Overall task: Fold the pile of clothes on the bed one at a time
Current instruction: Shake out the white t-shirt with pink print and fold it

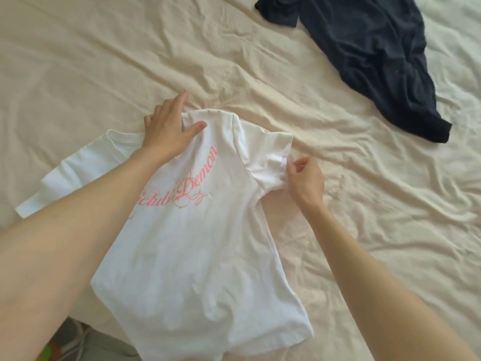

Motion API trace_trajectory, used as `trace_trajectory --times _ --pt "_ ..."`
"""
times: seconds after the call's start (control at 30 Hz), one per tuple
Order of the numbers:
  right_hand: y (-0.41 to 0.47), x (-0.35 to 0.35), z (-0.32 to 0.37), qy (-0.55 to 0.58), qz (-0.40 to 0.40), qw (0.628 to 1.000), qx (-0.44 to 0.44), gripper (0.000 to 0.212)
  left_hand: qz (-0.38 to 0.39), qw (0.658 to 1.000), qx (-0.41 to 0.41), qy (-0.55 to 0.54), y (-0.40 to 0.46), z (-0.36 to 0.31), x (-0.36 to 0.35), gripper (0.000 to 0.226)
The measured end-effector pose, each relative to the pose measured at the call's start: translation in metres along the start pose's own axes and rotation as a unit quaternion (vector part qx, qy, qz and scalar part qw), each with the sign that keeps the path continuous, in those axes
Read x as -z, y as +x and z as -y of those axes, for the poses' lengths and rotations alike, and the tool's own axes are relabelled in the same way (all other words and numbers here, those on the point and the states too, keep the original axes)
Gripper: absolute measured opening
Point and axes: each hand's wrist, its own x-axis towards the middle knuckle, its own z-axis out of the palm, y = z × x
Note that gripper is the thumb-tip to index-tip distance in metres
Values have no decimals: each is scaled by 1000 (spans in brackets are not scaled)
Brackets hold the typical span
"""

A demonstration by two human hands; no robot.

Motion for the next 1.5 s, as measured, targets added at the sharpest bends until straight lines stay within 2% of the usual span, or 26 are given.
trace_trajectory --times 0.07,0.13,0.23,0.33,0.43,0.53,0.6,0.67,0.83,0.9,0.97,1.03,1.07,1.13,1.2,1.27,1.33,1.37,1.43,1.5 --pt "-20 -5 -2 -18 -67 994 87 28 -23 999 -10 22 -16 15 9 63" --pt "-42 -13 -1 -62 -113 972 197 33 -53 998 -25 35 -39 34 19 58" --pt "-68 -31 8 -137 -62 936 318 38 -96 994 -20 55 -78 74 37 51" --pt "-77 -55 30 -228 28 890 394 43 -101 991 75 52 -103 125 61 50" --pt "-83 -87 54 -276 74 869 405 48 -75 969 220 -79 -119 168 81 48" --pt "-119 -123 65 -291 97 851 426 49 -51 932 293 -206 -146 191 83 43" --pt "-153 -149 65 -282 148 840 438 51 -22 914 286 -287 -162 203 81 35" --pt "-183 -172 61 -286 190 826 447 53 -11 911 255 -324 -173 212 84 23" --pt "-230 -214 66 -276 208 818 461 57 26 944 193 -266 -173 229 92 21" --pt "-233 -220 77 -263 187 833 449 55 23 958 174 -227 -166 219 93 18" --pt "-240 -229 92 -229 120 841 475 40 14 961 157 -227 -160 215 96 22" --pt "-245 -237 102 -170 52 847 501 16 8 947 162 -277 -157 218 101 17" --pt "-247 -239 104 -131 57 855 499 9 0 944 157 -289 -157 222 104 16" --pt "-249 -241 105 -47 106 873 474 7 -21 937 151 -315 -161 231 113 13" --pt "-252 -241 101 9 128 889 439 12 -45 906 174 -383 -167 241 116 11" --pt "-255 -239 94 -18 141 897 419 23 -67 858 245 -447 -176 251 108 12" --pt "-256 -240 83 -98 164 886 423 38 -36 772 335 -539 -189 255 94 35" --pt "-256 -240 77 -142 171 874 431 44 -17 736 357 -575 -198 253 86 36" --pt "-257 -239 66 -197 169 863 434 52 -19 715 368 -594 -212 242 73 28" --pt "-260 -235 56 -190 165 871 423 54 -69 721 365 -586 -226 230 60 27"
